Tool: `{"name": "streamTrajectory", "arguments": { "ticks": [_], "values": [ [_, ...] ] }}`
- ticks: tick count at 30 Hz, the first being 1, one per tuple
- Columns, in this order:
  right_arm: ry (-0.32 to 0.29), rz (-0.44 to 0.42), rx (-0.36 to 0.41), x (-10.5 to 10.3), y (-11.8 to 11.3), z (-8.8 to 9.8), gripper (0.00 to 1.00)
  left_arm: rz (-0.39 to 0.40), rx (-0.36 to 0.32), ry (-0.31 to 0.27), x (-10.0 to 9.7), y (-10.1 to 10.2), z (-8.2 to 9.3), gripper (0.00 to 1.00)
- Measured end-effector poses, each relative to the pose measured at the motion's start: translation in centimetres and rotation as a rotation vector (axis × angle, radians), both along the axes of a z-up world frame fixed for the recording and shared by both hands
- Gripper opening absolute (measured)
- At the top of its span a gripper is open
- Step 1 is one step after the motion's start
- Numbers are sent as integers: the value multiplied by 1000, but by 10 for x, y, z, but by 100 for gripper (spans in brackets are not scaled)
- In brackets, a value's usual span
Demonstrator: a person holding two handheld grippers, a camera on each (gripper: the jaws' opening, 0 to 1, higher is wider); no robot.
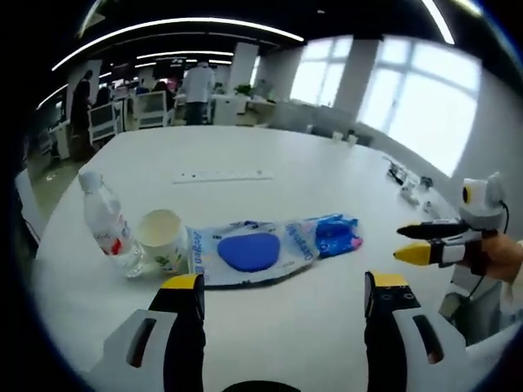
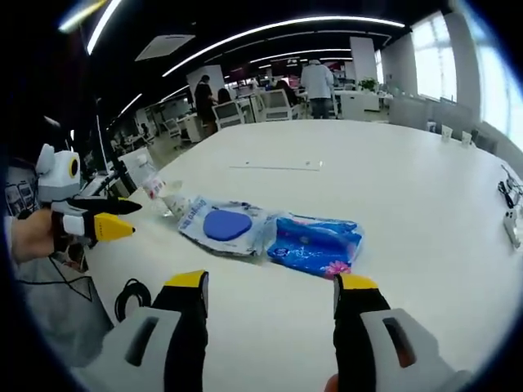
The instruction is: Arrange the tabletop items into an orderly group along one side of the table until the central work area is clear of visible clutter.
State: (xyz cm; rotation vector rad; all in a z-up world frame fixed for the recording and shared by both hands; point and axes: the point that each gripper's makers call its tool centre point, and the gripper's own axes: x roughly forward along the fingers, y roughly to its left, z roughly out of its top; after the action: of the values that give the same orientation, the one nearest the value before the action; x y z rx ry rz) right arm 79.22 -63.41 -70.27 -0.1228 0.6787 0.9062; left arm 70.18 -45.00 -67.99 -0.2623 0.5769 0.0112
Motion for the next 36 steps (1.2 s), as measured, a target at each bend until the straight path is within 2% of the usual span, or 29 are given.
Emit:
{"name": "streamTrajectory", "arguments": {
  "ticks": [6, 20, 31, 36],
  "values": [
    [-10, 2, 5, 1, 6, 3, 59, 6, 3, -2, -3, 9, 1, 76],
    [-10, -12, -6, -4, 2, 3, 60, -5, 2, 4, -12, 9, -2, 76],
    [2, -11, -3, -13, 4, -1, 60, 9, 17, 39, -41, 28, -10, 77],
    [17, 14, -15, -26, 8, -8, 60, 15, 22, 75, -58, 33, -22, 77]
  ]
}}
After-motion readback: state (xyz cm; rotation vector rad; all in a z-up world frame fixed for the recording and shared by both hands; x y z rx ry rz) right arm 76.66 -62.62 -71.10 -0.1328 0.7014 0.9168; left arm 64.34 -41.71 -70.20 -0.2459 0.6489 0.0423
